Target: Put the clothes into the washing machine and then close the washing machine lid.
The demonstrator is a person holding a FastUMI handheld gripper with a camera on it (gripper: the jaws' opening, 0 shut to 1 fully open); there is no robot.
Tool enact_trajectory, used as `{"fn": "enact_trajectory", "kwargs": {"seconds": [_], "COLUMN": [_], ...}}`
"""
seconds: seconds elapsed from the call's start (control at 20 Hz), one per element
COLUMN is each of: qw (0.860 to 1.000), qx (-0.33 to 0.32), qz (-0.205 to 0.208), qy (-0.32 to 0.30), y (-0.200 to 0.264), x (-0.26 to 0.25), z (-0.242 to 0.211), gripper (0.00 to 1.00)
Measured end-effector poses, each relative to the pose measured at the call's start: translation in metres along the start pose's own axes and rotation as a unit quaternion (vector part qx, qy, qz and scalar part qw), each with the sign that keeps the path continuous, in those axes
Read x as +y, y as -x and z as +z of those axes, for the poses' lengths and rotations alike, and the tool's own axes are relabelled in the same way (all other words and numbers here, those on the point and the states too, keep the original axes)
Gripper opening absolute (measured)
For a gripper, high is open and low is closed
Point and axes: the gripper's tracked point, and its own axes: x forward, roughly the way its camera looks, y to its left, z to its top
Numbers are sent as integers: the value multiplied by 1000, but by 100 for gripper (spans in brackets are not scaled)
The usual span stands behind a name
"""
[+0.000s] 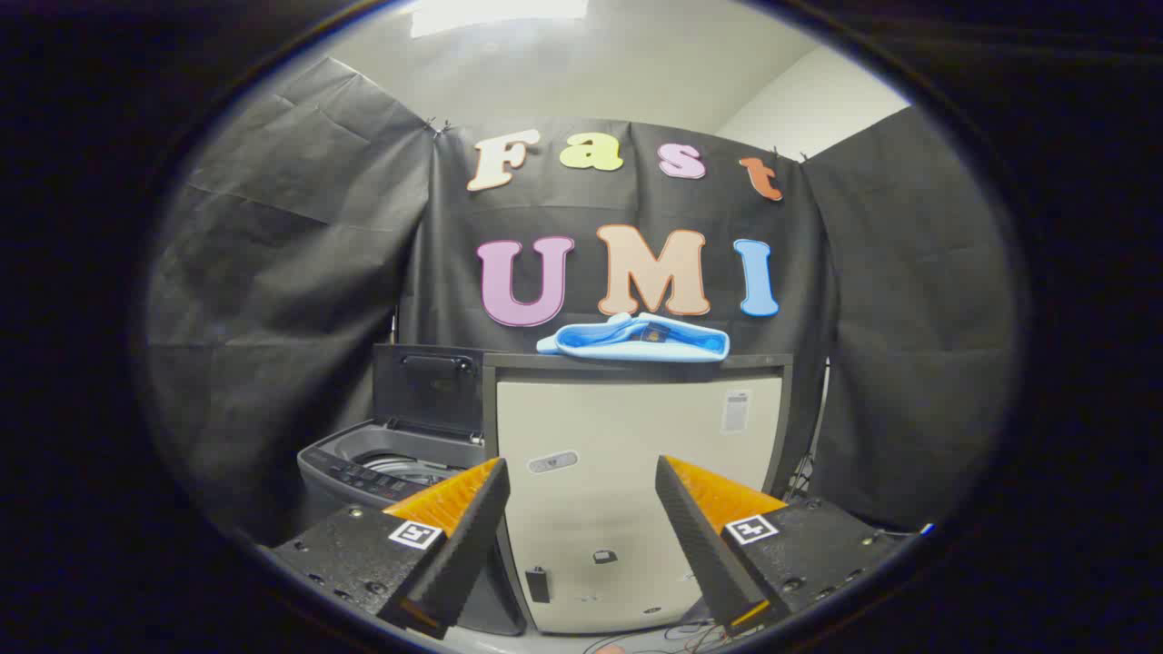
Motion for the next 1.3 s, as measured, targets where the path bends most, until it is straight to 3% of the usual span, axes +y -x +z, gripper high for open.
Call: {"fn": "enact_trajectory", "kwargs": {"seconds": [0.45,0.9,1.3], "qw": [999,1000,1000], "qx": [10,14,13], "qz": [-22,-12,-4], "qy": [-31,-14,-10], "y": [-1,-5,-44], "x": [-6,9,7], "z": [3,17,45], "gripper": [98,98,98]}}
